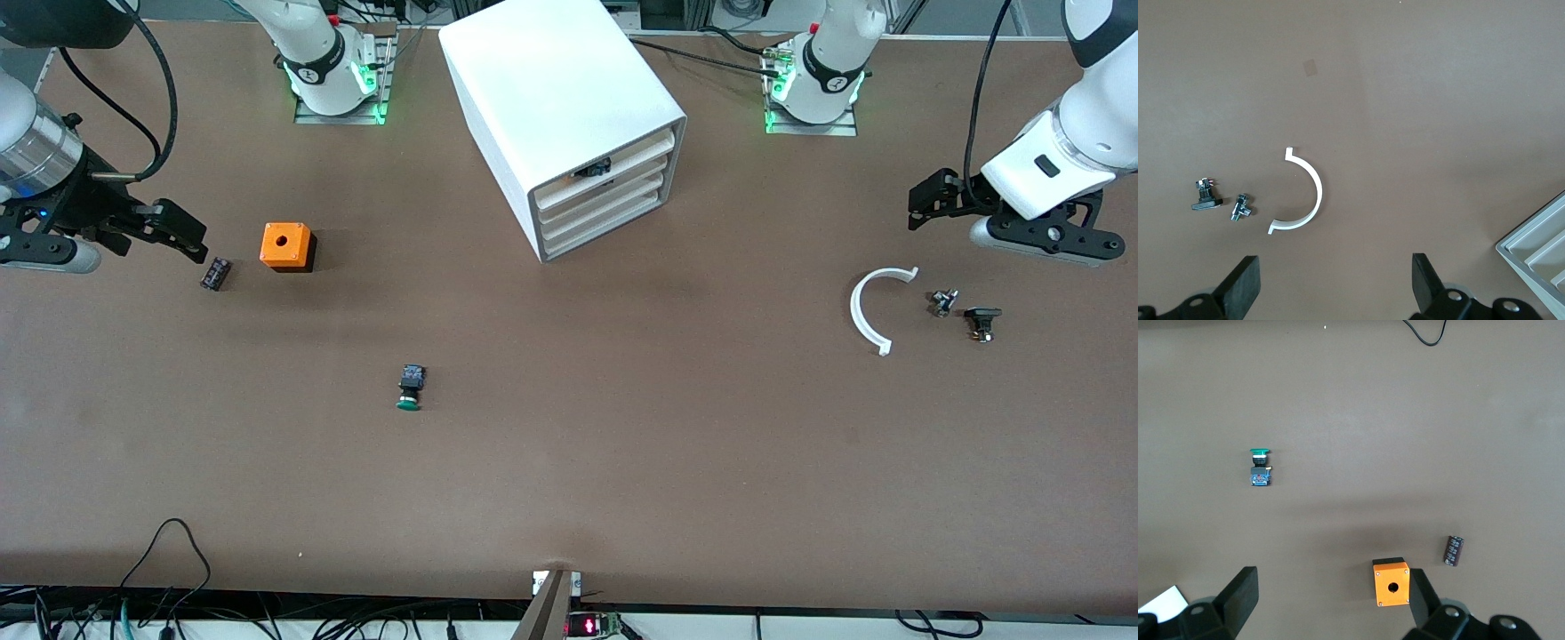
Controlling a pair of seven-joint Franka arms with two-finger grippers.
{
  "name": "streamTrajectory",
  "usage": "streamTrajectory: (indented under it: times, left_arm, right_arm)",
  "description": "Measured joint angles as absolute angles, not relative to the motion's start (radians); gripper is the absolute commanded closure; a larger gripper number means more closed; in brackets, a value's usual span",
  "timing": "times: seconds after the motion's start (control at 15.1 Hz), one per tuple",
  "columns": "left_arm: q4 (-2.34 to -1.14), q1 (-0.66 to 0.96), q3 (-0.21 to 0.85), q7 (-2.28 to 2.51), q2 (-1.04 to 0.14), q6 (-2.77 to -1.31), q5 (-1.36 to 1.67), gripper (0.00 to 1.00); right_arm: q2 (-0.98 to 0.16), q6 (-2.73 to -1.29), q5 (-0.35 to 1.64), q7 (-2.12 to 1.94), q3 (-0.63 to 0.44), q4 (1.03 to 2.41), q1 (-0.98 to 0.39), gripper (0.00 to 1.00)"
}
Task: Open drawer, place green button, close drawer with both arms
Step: 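Move the right gripper down over the green push button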
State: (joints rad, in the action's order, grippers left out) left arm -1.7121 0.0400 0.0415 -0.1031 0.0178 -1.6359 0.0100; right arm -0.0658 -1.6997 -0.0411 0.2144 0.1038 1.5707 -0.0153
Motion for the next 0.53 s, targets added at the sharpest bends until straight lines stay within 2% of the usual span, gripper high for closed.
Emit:
streamTrajectory:
  times: [0.53]
  left_arm:
    - [-1.712, 0.040, 0.042, -0.103, 0.018, -1.636, 0.010, 0.00]
  right_arm:
    - [-0.072, -1.643, -0.042, 0.215, 0.104, 1.544, -0.016, 0.00]
